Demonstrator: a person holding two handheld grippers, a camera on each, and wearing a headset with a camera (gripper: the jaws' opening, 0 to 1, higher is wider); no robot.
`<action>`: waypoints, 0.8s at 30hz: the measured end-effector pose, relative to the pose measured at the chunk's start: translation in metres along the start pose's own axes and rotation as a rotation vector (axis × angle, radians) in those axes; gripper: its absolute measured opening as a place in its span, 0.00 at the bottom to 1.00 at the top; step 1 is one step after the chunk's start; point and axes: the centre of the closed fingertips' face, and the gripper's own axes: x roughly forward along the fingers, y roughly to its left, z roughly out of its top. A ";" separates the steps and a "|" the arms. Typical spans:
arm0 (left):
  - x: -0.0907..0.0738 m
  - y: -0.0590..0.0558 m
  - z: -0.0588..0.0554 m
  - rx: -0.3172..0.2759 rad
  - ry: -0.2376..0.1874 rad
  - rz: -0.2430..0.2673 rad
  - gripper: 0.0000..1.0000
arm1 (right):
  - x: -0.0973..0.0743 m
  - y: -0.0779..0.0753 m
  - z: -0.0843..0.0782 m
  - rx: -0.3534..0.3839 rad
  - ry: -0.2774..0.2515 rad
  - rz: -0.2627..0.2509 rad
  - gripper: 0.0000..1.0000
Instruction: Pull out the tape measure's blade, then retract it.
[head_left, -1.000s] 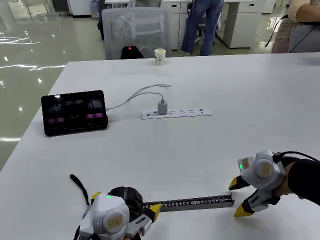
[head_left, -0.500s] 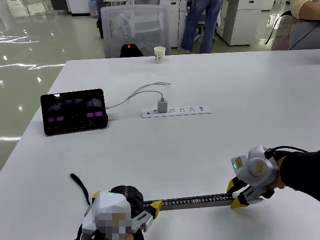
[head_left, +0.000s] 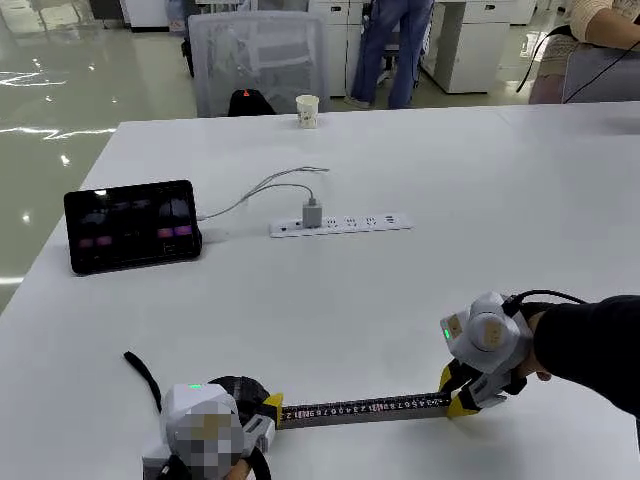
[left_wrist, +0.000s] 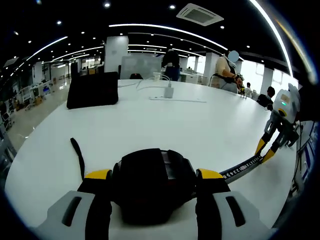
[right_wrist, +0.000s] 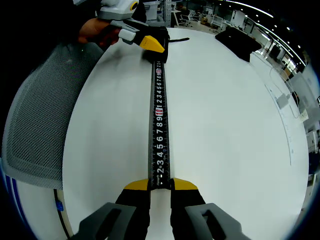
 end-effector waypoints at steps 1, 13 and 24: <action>0.000 0.000 0.000 0.002 0.013 0.002 0.63 | 0.000 0.000 0.000 0.003 0.002 0.001 0.11; 0.001 0.000 -0.003 0.011 0.054 0.002 0.62 | 0.001 0.000 0.000 0.005 -0.006 0.015 0.11; 0.002 0.000 -0.003 0.015 0.066 -0.001 0.62 | 0.004 -0.003 0.007 0.047 -0.007 0.007 0.11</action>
